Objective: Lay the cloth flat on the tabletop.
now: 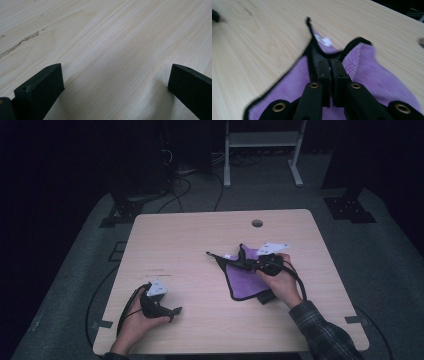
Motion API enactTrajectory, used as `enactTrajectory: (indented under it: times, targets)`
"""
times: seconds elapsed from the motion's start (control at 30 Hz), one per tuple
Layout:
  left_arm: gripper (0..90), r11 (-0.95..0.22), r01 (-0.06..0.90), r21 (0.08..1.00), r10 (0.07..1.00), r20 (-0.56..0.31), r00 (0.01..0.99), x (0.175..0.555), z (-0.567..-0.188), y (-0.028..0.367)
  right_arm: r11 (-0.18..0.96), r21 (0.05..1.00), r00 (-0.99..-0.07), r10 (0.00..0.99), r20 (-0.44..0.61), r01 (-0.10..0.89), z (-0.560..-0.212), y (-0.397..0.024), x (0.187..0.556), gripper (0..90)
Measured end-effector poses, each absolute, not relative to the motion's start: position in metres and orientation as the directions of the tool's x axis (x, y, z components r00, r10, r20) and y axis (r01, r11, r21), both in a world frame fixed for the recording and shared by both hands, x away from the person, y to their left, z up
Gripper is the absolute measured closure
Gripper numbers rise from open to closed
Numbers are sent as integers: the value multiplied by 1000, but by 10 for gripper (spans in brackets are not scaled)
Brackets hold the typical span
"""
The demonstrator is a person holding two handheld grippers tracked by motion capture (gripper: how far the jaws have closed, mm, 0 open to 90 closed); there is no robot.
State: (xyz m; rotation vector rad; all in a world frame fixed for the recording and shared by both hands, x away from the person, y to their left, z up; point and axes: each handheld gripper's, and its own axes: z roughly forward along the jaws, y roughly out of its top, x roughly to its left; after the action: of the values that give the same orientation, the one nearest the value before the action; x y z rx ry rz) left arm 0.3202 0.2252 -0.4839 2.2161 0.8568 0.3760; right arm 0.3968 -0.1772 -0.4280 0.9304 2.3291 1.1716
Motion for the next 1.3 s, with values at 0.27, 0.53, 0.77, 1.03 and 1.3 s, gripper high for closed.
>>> enactTrajectory:
  times: [0.27,0.53,0.77,1.03,1.3]
  targets:
    - [0,-522,466,714,676,13,737,320,-484,225,415,794,-660,751,-22,445,-438,-213,395,660]
    - [0,-522,466,715,676,13,737,320,-484,225,352,803,-674,735,81,481,-447,-212,399,454]
    - [0,-522,466,715,676,13,737,320,-484,225,381,798,-682,729,51,467,-449,-196,396,389]
    - [0,-513,465,721,682,14,731,320,-483,226,383,773,-648,760,48,506,-459,-198,406,690]
    - [306,-464,443,767,688,-2,725,326,-470,221,356,789,-637,769,57,501,-450,-211,405,837]
